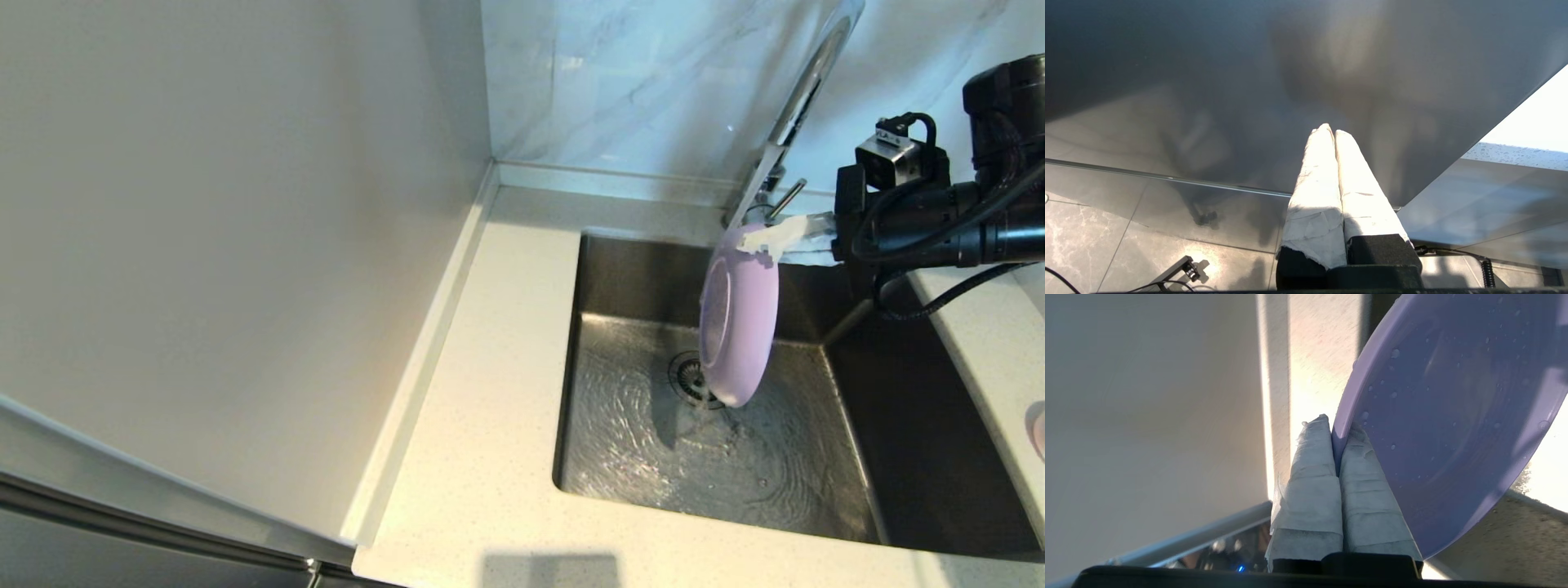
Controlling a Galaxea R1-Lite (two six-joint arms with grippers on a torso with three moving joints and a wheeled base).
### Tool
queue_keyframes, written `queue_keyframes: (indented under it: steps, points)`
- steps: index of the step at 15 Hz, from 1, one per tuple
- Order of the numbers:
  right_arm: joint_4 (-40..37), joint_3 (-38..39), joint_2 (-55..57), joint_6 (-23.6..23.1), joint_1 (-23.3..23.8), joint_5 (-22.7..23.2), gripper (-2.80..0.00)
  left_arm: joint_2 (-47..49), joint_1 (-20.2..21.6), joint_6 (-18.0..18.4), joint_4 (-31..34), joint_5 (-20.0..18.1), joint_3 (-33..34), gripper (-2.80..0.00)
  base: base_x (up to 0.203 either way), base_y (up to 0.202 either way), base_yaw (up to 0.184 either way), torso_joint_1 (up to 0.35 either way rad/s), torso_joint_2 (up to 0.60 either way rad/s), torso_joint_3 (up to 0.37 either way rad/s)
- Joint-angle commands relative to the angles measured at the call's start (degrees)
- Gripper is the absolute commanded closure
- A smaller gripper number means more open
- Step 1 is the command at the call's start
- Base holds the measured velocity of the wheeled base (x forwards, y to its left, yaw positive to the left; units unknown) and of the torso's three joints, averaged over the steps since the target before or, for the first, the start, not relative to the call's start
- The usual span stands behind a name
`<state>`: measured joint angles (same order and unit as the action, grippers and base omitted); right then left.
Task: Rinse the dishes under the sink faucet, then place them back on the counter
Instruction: Rinse the plate
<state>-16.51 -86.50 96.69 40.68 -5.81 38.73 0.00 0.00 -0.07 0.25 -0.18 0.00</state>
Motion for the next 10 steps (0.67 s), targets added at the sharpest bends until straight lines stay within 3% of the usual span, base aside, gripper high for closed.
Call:
queue_keyframes:
  steps: [1,4,10]
  points:
    - [-0.2,-0.4,0.9,0.3,0.0,-2.4,0.00,0.0,0.0,0.0,0.0,0.0,0.0,0.00,0.000,0.000,0.000,0.000,0.00,0.000]
    - [-0.4,0.0,-0.1,0.3,1.5,-5.1,0.00,0.0,0.0,0.0,0.0,0.0,0.0,0.00,0.000,0.000,0.000,0.000,0.00,0.000]
    - [-2.7,2.2,-9.3,-0.8,4.5,-5.2,0.00,0.0,0.0,0.0,0.0,0.0,0.0,0.00,0.000,0.000,0.000,0.000,0.00,0.000]
